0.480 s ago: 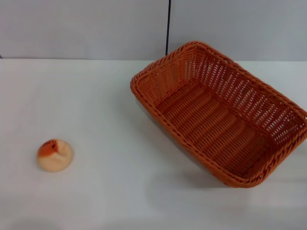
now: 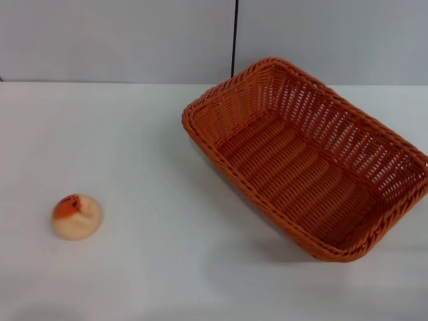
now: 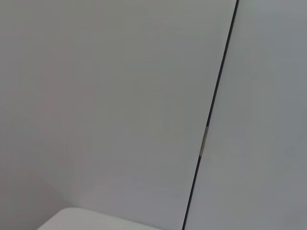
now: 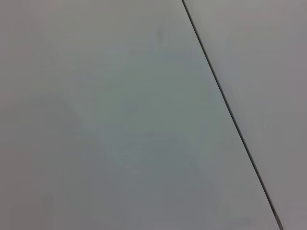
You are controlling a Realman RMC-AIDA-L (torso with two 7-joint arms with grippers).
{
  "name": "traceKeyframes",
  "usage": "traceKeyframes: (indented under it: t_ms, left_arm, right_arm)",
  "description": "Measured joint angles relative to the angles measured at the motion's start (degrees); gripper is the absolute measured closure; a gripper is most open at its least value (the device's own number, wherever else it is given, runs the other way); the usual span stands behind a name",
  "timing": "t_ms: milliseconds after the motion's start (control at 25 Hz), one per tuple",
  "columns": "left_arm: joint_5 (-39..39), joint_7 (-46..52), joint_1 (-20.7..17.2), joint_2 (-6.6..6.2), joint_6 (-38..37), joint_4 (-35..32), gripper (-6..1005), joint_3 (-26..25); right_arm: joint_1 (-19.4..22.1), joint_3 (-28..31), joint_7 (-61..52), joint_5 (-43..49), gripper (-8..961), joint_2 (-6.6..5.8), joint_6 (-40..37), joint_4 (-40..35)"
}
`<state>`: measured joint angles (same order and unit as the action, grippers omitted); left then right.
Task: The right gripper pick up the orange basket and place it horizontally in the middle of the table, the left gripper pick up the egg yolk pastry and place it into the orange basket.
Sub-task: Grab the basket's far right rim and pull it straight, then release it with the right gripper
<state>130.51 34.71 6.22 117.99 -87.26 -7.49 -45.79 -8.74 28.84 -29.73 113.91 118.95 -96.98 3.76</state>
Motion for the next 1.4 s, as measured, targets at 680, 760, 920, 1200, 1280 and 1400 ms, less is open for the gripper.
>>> traceKeyframes:
  t_ms: [680,760,920,1200,1280,1400]
  left_arm:
    - [-0.09,0.0,2.55,-0.14,2.57,-0.17,199,-0.08]
    - [-0.09,0.0,2.57,-0.12,3.27,-0.08,199,-0.08]
    - [-0.09,0.0,2.38,-0.05,4.02,-0.07,200,-0.36]
    - [-0.08,0.0,1.98,-0.04,4.04,-0.06,200,-0.75]
    - [-0.08,0.0,1.98,-0.04,4.04,-0.06,200,-0.75]
    - [-0.08,0.01,1.84,0.12,4.05,0.28,201,-0.74]
  right_arm:
    - [-13.28,-22.77,-65.32,1.34,375,-0.4,-0.82,-53.9]
    - [-13.52,-31.27,-74.45,3.81,375,-0.7,1.26,-61.76]
    - [-14.78,-48.18,-93.47,14.46,375,-3.54,-1.98,-82.02]
    - [-24.22,-54.96,-104.13,29.05,374,-7.93,-15.94,-89.82]
    - [-27.95,-57.47,-105.74,35.17,374,-8.71,-18.1,-87.98]
    - [-30.84,-62.42,-107.19,39.26,374,-8.83,-17.56,-83.67]
